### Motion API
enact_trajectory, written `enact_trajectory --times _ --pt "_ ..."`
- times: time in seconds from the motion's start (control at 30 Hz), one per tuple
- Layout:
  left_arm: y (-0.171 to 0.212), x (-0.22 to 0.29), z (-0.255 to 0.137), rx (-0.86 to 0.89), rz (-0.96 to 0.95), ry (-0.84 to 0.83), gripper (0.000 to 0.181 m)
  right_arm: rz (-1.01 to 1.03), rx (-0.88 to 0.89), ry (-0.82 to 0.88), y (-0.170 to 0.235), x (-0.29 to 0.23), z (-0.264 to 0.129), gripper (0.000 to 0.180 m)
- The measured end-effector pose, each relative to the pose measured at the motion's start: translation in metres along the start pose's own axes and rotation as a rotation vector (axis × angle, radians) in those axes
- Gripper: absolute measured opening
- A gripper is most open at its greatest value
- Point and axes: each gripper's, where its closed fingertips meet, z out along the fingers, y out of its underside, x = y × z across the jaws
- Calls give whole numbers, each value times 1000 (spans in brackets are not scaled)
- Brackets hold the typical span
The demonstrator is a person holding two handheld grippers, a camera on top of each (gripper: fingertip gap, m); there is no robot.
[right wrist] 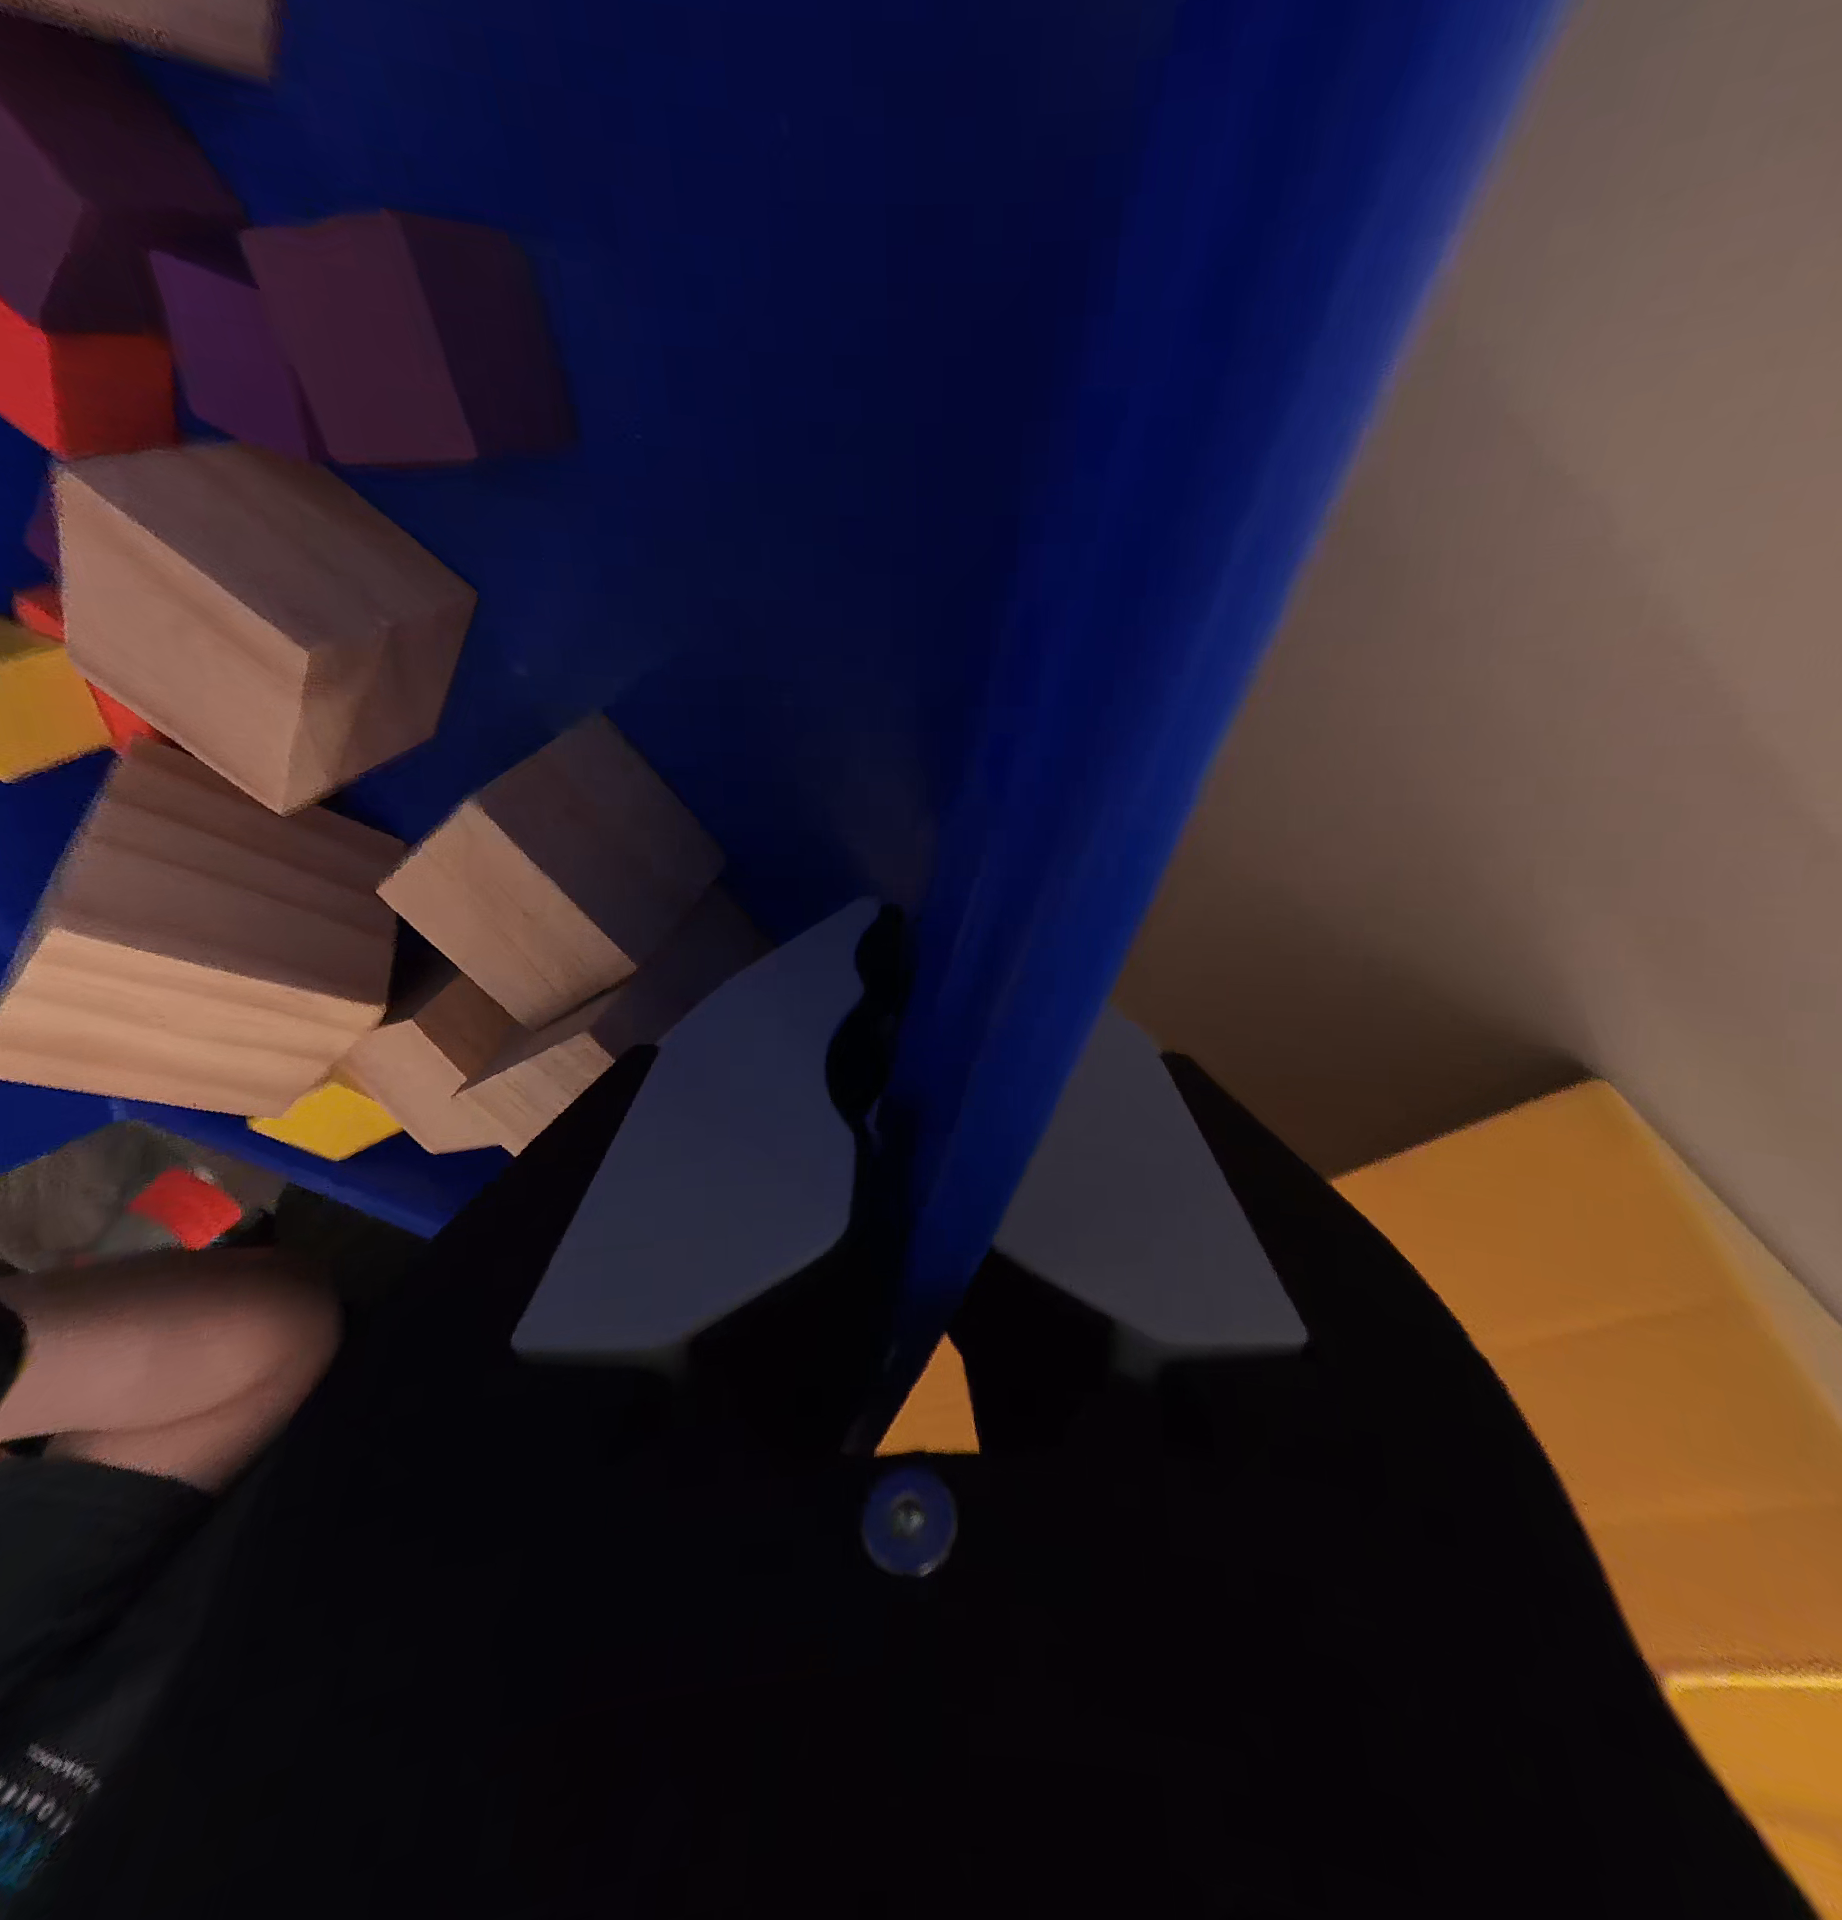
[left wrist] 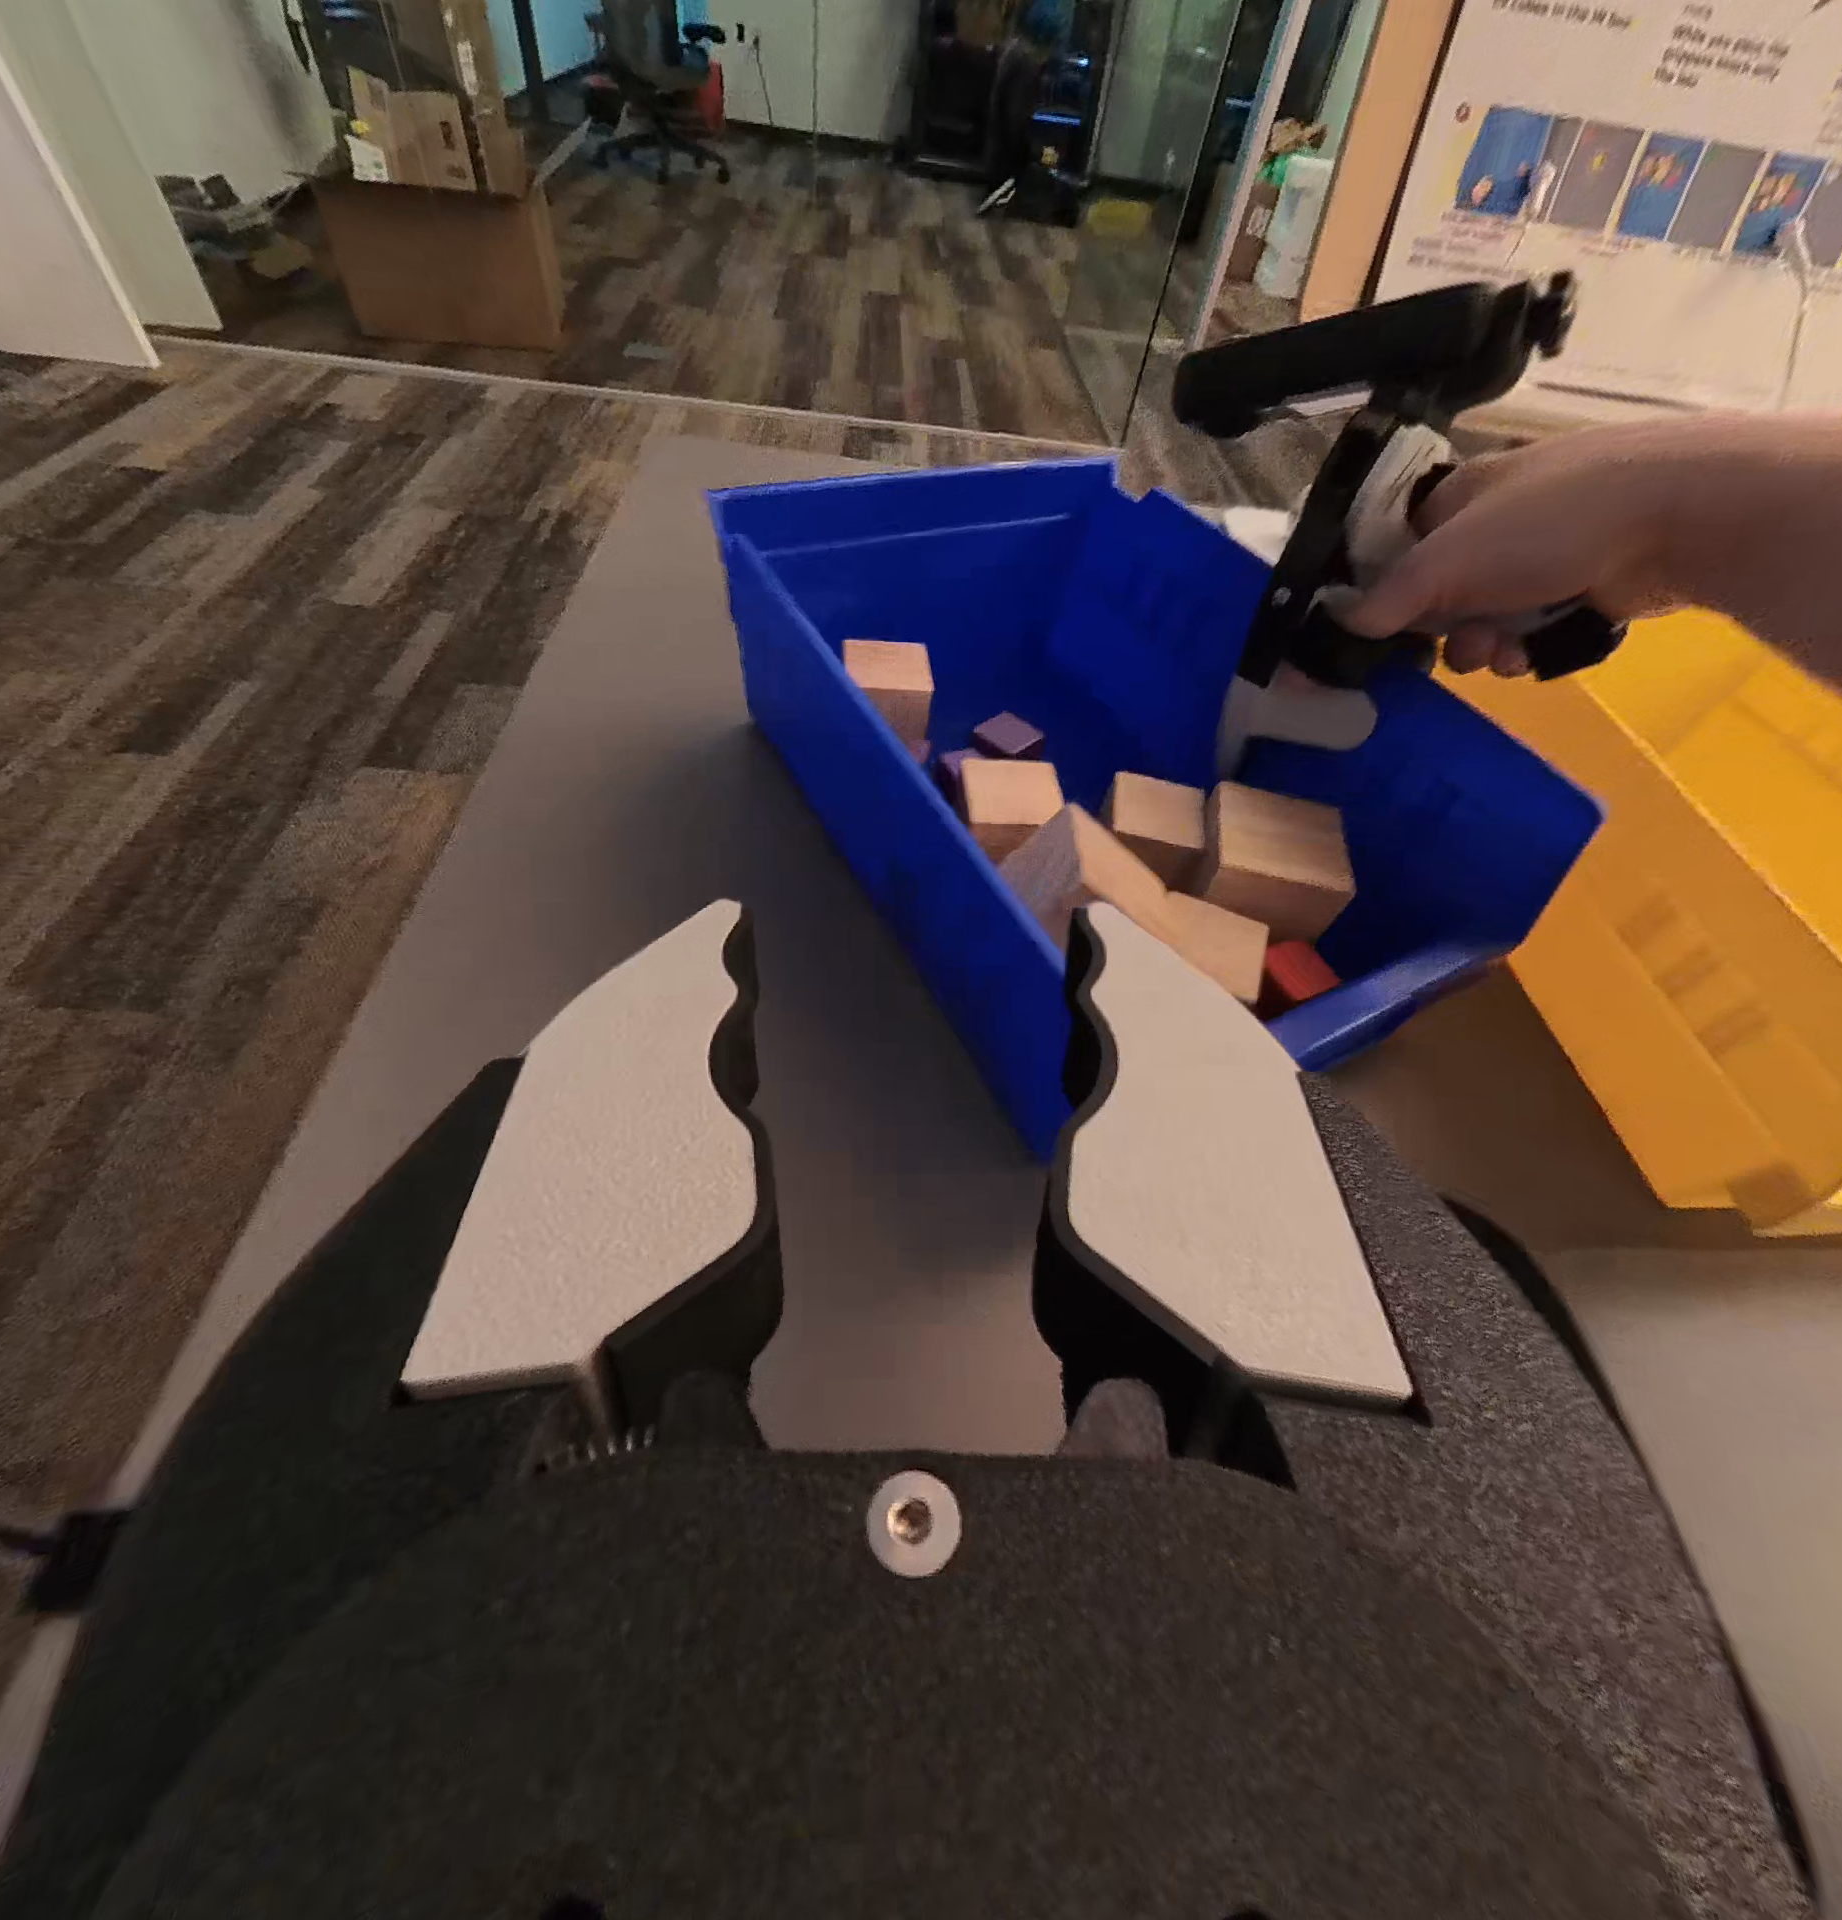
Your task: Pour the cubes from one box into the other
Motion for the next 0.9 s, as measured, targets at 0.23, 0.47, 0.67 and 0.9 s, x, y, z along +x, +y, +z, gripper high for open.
enact_trajectory --times 0.23,0.47,0.67,0.9 --pt "2 6 36 -64 -44 -60 73 -53 90 73 -5 -2 -8 13" --pt "17 19 66 -218 -21 -88 63 -205 634 291 6 15 -133 60" --pt "43 17 83 -389 15 -165 60 88 687 566 146 158 -178 77" --pt "72 14 93 -584 -24 -167 39 399 525 210 245 196 -116 80"
